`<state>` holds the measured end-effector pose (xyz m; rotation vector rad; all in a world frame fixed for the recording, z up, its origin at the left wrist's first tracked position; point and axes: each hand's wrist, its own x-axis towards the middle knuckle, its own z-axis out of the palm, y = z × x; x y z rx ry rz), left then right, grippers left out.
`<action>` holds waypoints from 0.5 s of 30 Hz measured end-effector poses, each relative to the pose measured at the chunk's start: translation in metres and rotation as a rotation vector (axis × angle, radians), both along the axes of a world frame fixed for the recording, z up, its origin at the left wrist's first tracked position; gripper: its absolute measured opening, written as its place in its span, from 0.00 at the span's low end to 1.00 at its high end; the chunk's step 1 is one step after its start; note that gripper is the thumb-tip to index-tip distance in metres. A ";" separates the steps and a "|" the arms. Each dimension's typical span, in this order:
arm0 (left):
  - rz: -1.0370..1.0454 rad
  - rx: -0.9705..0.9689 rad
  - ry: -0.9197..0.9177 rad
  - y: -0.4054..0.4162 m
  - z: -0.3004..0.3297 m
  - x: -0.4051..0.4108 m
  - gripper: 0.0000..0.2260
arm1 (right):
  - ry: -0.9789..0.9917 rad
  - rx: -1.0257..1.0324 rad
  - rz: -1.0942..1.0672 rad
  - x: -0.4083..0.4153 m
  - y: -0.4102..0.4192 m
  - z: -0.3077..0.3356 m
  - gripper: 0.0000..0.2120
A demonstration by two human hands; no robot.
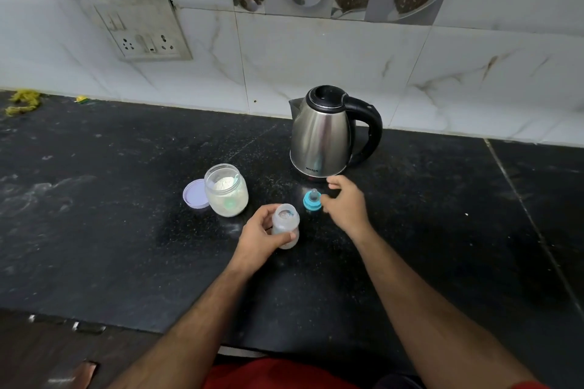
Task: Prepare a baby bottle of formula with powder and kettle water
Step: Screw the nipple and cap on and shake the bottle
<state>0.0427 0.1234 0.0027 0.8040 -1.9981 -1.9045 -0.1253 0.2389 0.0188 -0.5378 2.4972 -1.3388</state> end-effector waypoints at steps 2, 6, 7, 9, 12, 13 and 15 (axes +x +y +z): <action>-0.003 0.000 0.006 0.003 0.000 0.005 0.25 | 0.086 0.191 0.075 0.004 -0.014 -0.005 0.25; -0.007 -0.006 0.009 0.005 0.000 0.015 0.24 | 0.167 0.442 0.130 0.005 -0.035 -0.012 0.28; -0.008 -0.005 0.007 0.006 0.000 0.017 0.24 | 0.149 0.485 0.138 0.005 -0.038 -0.014 0.28; -0.016 -0.003 0.009 0.006 -0.001 0.021 0.24 | 0.138 0.555 0.134 0.007 -0.043 -0.016 0.25; -0.023 0.004 0.015 0.007 -0.002 0.027 0.24 | 0.197 0.608 0.107 0.014 -0.046 -0.020 0.18; -0.026 0.007 0.017 0.007 -0.003 0.029 0.24 | 0.219 0.612 0.100 0.018 -0.045 -0.021 0.17; -0.038 0.003 0.012 0.007 -0.005 0.033 0.25 | 0.235 0.598 0.094 0.024 -0.040 -0.023 0.15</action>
